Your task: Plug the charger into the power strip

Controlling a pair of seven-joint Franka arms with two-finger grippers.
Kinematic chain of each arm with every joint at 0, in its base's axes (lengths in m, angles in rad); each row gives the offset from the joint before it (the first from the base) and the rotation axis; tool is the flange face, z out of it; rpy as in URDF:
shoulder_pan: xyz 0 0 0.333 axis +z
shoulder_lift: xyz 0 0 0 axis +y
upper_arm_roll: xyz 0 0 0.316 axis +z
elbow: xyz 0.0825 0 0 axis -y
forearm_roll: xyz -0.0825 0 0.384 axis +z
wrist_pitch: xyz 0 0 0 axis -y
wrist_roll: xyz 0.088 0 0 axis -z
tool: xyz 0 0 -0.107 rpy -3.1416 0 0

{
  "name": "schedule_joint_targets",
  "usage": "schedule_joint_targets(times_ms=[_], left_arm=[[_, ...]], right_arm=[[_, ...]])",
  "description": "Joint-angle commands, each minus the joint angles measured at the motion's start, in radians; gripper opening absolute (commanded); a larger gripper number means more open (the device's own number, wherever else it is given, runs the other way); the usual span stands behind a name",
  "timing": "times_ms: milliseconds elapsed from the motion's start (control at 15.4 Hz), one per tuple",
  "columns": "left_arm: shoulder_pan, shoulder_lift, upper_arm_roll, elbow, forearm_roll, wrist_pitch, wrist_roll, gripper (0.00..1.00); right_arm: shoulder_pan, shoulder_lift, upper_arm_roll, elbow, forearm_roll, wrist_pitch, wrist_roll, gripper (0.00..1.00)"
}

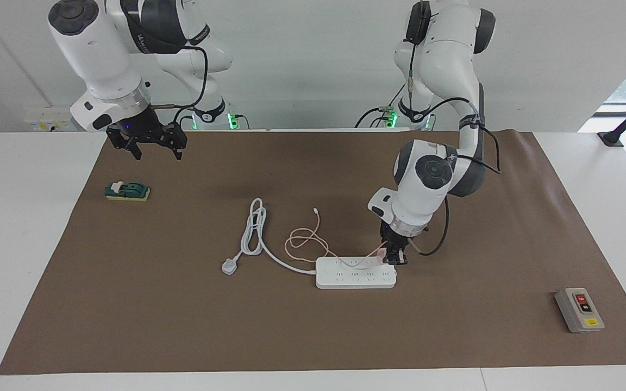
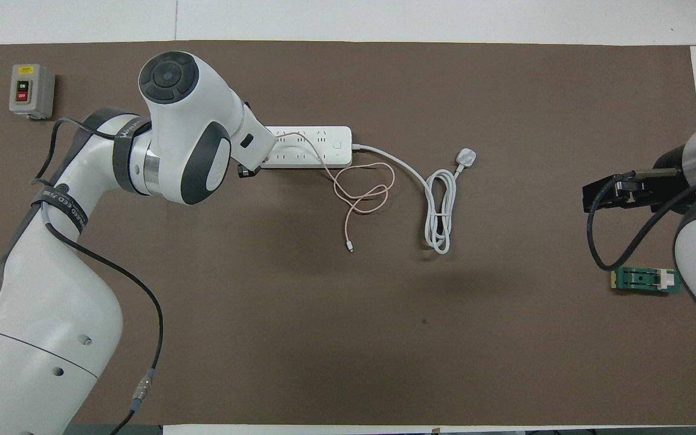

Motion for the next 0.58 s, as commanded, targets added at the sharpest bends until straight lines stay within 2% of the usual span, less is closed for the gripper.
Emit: schedule_joint_targets(times_ms=[0,390,519], left_arm=[[-0.017,-0.023,0.003,-0.077,-0.020,0.057,0.018,0.00],[-0.003,-0.018,0.000,-0.085,-0.025,0.098,0.046,0.00],[0.015,-0.013,0.001,-0.090,-0.107,0.098,0.055,0.00]], right_arm=[[-0.014,-0.011,0.009,-0.004,-0.015,-0.015,-0.020,1.00],[-0.014,-0.011,0.009,-0.004,-0.015,-0.015,-0.020,1.00],[-0.014,-0.011,0.009,-0.004,-0.015,-0.015,-0.020,1.00]])
